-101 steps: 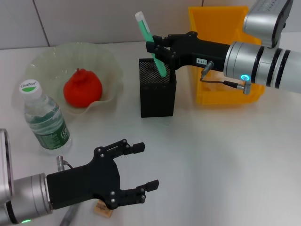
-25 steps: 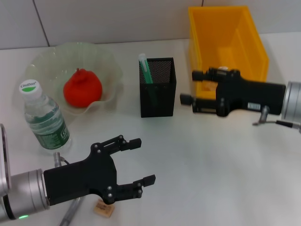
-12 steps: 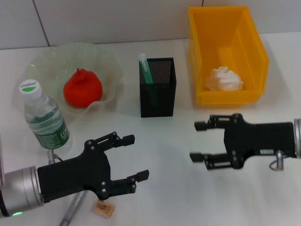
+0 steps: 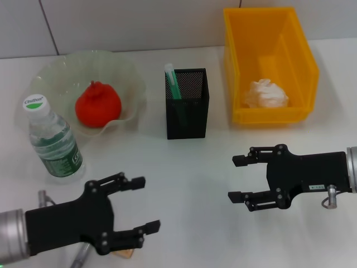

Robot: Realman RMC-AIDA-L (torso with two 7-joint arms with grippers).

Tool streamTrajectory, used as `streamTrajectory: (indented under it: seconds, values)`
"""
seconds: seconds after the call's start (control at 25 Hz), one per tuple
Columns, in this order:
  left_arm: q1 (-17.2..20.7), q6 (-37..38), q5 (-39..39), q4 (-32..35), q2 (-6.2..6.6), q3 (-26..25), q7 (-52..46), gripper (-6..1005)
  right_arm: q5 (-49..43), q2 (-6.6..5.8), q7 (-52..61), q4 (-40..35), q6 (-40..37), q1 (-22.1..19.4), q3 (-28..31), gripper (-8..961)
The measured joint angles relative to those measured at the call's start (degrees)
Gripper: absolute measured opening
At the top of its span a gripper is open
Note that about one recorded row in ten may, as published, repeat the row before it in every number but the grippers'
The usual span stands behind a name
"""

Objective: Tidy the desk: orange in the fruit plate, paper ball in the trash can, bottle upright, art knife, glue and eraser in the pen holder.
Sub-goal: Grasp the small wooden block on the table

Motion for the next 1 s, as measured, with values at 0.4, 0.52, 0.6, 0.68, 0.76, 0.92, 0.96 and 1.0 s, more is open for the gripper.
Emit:
streamTrajectory:
  seconds: [0.4, 0.52, 0.6, 0.68, 0.76, 0.92, 0.96, 1.0]
  values:
    - [9.16, 0.07, 25.16, 34.11, -2.25, -6.89, -29.65, 752, -0.14, 0.03, 0.05, 1.53, 1.46, 0.94, -0.11, 762]
    - [7.63, 0.65, 29.81, 38.41, -2.28, -6.19, -35.97, 752, -0.14, 0.07, 0.07, 2.11, 1.59, 1.02, -0.07, 762]
    - [5.86, 1.17, 33.58, 41.13, -2.30, -5.34, -39.85, 751, -0.14, 0.02, 0.11, 2.71, 1.60, 1.25, -0.03, 762]
    - [4.30, 1.58, 36.98, 43.47, -2.38, -4.38, -43.03, 751, -0.14, -0.03, 0.17, 3.16, 1.68, 1.45, 0.01, 762]
    - [2.37, 2.00, 40.36, 45.87, -2.46, -2.96, -46.27, 751, -0.14, -0.04, 0.40, 3.28, 1.99, 1.43, 0.06, 763]
    - [0.69, 2.13, 43.33, 48.13, -2.46, -1.30, -49.17, 750, -0.15, -0.21, 1.56, 3.69, 2.36, 1.59, 0.08, 763]
    - [-0.21, 2.15, 45.56, 49.73, -2.46, 0.17, -51.03, 750, -0.15, -0.27, 1.73, 3.71, 2.36, 1.66, 0.06, 763]
    - [-1.55, 2.09, 49.30, 52.02, -2.46, 2.75, -53.58, 750, -0.16, -0.31, 1.75, 3.68, 2.36, 1.70, 0.04, 763]
